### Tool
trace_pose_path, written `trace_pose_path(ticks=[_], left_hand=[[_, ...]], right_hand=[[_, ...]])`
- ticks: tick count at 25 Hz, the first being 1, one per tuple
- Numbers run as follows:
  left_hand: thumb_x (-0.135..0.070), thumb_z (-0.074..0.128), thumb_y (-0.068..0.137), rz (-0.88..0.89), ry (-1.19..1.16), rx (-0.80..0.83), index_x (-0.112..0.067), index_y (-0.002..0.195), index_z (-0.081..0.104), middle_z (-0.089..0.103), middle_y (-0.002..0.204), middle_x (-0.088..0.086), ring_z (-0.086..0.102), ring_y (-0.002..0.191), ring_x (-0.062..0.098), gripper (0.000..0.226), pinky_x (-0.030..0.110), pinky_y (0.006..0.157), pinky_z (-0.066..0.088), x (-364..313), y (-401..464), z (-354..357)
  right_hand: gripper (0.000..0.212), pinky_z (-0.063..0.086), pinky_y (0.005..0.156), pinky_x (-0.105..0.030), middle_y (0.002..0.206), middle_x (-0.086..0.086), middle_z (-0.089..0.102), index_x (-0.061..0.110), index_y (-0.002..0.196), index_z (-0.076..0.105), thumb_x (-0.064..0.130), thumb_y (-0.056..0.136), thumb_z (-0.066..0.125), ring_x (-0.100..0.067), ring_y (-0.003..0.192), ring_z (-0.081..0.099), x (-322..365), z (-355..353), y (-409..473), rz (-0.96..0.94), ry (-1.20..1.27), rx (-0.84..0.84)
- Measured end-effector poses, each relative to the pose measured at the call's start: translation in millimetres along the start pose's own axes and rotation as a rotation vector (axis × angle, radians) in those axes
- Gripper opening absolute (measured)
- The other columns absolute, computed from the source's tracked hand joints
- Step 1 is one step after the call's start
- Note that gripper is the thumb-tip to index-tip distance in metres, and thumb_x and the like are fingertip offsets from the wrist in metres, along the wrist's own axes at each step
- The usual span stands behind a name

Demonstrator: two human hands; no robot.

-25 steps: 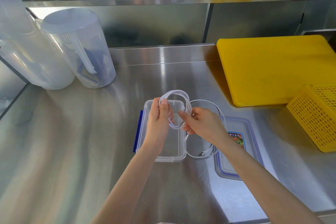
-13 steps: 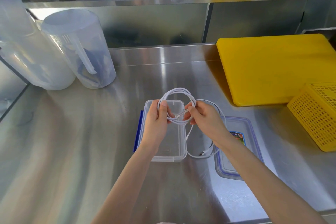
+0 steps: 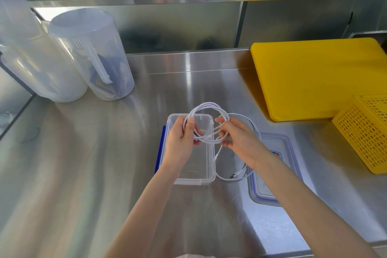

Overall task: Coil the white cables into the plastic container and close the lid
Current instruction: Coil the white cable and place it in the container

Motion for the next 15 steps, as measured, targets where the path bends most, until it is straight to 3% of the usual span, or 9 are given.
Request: trace_pose_path(ticks=[5,10,15], left_hand=[[-0.021,0.035,0.097,-0.005,-0.023,-0.005,-0.02,0.076,0.05,0.053,0.062,-0.002,0.059,0.053,0.003,0.025,0.022,0.06,0.055,3.0,-2.6,-1.0],[-0.02,0.036,0.097,-0.023,-0.13,0.013,-0.014,0.077,0.048,0.053,0.062,-0.001,0.064,0.054,0.004,0.024,0.02,0.059,0.055,-0.6,-3.2,0.1],[-0.019,0.038,0.096,0.003,-0.214,0.097,-0.017,0.082,0.051,0.06,0.052,-0.011,0.067,0.059,0.006,0.02,0.015,0.057,0.052,-6.1,-4.5,2.1]], right_hand=[[0.018,0.054,0.071,-0.024,0.07,0.005,0.06,0.021,0.093,0.058,0.014,0.091,0.042,-0.01,0.067,0.06,6.8,-1.5,0.0,-0.14,-0.356,-0.084],[0.018,0.059,0.073,-0.03,0.079,-0.001,0.065,0.021,0.097,0.056,0.012,0.092,0.042,-0.013,0.07,0.065,6.6,-1.0,1.5,-0.151,-0.397,-0.074],[0.016,0.058,0.07,-0.029,0.082,-0.001,0.065,0.019,0.099,0.056,0.012,0.093,0.043,-0.012,0.073,0.065,9.2,-1.8,2.4,-0.12,-0.332,-0.053]])
Point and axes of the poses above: each hand's wrist, its own y-axis towards the middle knuckle, its own z-axis out of the palm, x = y × z, the point moved 6 cm from there along y, towards the middle knuckle
